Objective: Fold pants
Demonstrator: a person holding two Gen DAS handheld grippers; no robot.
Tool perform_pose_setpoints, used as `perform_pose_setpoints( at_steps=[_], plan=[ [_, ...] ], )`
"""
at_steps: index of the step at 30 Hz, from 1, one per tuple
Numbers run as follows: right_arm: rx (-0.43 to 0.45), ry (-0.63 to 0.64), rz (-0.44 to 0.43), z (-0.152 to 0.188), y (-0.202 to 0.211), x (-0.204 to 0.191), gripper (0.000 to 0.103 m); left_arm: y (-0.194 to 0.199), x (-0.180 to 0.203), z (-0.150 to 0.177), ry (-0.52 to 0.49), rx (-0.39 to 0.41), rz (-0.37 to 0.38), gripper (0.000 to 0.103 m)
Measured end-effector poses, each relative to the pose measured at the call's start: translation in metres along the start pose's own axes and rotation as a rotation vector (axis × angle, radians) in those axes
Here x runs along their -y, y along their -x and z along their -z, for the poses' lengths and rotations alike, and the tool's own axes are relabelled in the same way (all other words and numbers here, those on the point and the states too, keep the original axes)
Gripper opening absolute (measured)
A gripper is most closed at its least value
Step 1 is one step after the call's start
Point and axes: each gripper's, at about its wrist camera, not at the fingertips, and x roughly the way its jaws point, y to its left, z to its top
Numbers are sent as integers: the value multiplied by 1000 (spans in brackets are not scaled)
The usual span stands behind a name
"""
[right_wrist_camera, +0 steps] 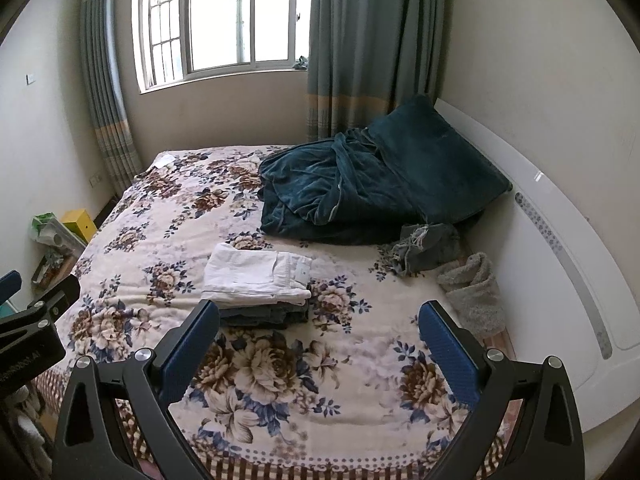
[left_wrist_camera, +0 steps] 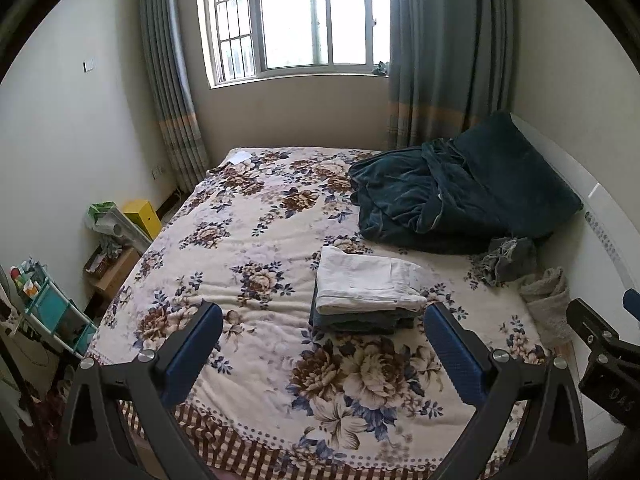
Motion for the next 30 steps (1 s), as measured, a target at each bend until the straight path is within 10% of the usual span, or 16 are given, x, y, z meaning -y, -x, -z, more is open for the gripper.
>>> perform_pose_setpoints(
  at_steps=[30],
  plan=[
    [-7,13,-27,-1,1,-2,103,-4,6,0,-44,16,8,103]
  ],
)
